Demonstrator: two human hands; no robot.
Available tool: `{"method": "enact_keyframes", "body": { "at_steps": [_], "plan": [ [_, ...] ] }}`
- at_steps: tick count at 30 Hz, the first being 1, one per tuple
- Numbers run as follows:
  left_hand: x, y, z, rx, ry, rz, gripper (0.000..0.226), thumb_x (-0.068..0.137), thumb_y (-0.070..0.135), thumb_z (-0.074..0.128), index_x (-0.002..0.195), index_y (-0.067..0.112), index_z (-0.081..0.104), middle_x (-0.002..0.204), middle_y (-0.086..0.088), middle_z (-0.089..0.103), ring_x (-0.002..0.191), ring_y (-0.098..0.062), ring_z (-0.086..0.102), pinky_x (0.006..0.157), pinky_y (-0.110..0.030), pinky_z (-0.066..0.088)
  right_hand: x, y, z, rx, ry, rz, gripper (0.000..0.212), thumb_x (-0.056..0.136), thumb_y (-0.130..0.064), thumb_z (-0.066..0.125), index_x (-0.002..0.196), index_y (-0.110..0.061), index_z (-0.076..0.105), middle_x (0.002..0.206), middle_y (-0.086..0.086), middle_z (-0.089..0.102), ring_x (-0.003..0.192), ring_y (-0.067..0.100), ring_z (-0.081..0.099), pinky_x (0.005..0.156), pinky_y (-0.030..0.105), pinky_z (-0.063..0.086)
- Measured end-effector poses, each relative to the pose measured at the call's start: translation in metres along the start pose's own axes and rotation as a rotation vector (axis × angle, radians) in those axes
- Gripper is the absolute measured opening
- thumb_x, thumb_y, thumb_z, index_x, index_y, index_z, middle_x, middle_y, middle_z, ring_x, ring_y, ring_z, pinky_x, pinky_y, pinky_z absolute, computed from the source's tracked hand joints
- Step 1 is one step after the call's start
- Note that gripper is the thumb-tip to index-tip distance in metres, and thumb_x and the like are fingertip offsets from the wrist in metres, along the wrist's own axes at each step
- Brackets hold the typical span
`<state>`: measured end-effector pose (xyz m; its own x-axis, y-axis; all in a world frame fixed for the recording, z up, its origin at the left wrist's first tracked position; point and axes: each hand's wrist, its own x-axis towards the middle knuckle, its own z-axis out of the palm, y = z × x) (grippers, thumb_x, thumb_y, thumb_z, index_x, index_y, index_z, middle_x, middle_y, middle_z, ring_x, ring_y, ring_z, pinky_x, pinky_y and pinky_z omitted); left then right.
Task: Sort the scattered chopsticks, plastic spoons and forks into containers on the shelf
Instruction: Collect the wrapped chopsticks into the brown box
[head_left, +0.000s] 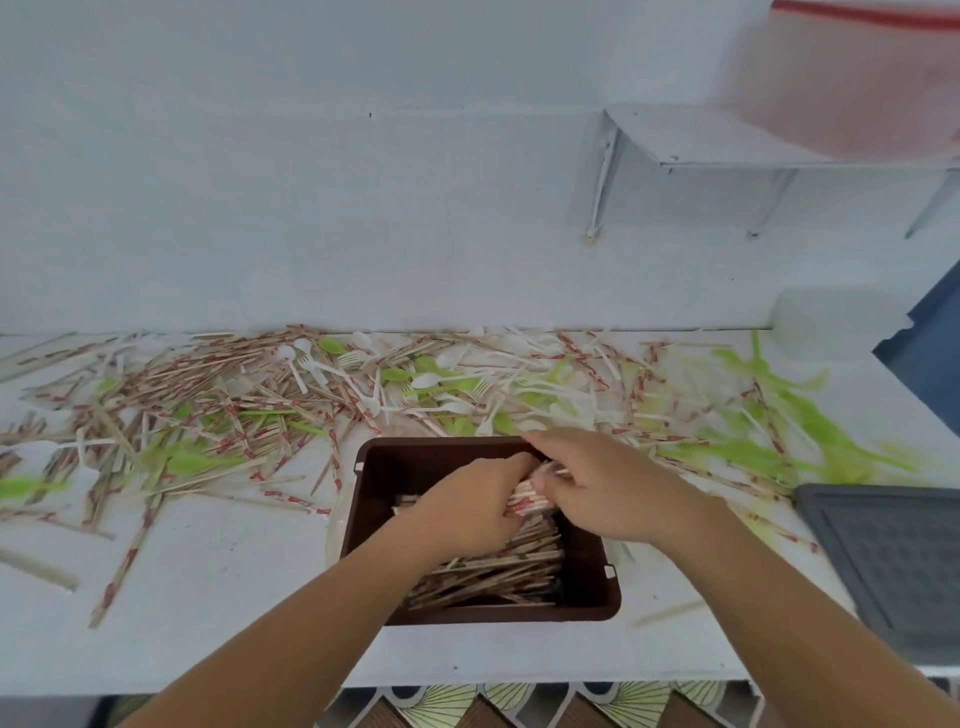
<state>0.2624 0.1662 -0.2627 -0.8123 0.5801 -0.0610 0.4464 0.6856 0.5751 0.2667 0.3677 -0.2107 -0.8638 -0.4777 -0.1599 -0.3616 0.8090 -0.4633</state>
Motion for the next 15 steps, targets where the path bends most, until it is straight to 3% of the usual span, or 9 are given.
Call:
{"method": "enact_keyframes", "body": {
  "at_steps": [2,7,10,13,15],
  "plan": [
    [0.001,-0.002,0.014,0.134,-0.090,-0.050,0.054,0.086,0.023,0.063,0.137,0.022,0.045,0.121,-0.003,0.066,0.102,-0.026,0.066,0.081,-0.044,0.056,0.002,0.008,0.023,-0.088,-0.035,-0.004,0.059,0.103,-0.032,0.050,0.159,-0.024,0.034,0.145,-0.004,0.047,0.131,0.017,0.047,0.111,0.036,0.040],
    [-0.018,-0.038,0.029,0.391,-0.260,-0.229,0.057,0.085,0.045,0.062,0.136,0.028,0.045,0.134,-0.002,0.058,0.122,-0.029,0.058,0.097,-0.046,0.053,0.002,0.032,0.092,-0.640,-0.100,0.004,0.052,0.091,-0.045,0.053,0.132,-0.015,0.062,0.127,0.006,0.067,0.121,0.032,0.057,0.120,0.051,0.008],
    [-0.028,-0.053,0.020,0.433,-0.295,-0.279,0.080,0.081,0.056,0.062,0.150,0.031,0.030,0.146,-0.006,0.039,0.136,-0.032,0.039,0.113,-0.053,0.039,0.010,0.023,0.088,-0.626,-0.206,0.050,0.066,0.095,-0.048,0.047,0.152,-0.015,0.041,0.149,0.008,0.052,0.139,0.032,0.042,0.127,0.052,0.002],
    [-0.034,-0.060,0.017,0.460,-0.473,-0.407,0.099,0.086,0.067,0.054,0.162,0.034,0.000,0.170,-0.009,0.004,0.154,-0.039,0.010,0.125,-0.057,0.017,0.019,0.016,0.088,-0.578,-0.165,0.012,0.093,0.090,-0.047,0.063,0.163,-0.024,0.010,0.166,0.011,0.024,0.147,0.034,0.029,0.125,0.049,0.019],
    [-0.034,-0.065,0.025,0.385,-0.631,-0.469,0.103,0.091,0.075,0.046,0.160,0.039,-0.021,0.170,-0.008,-0.025,0.158,-0.037,-0.014,0.127,-0.055,0.004,0.025,0.013,0.095,-0.652,-0.290,0.036,0.107,0.086,-0.056,0.069,0.163,-0.026,0.001,0.169,0.014,0.014,0.151,0.039,0.023,0.122,0.052,0.022]
  ]
}}
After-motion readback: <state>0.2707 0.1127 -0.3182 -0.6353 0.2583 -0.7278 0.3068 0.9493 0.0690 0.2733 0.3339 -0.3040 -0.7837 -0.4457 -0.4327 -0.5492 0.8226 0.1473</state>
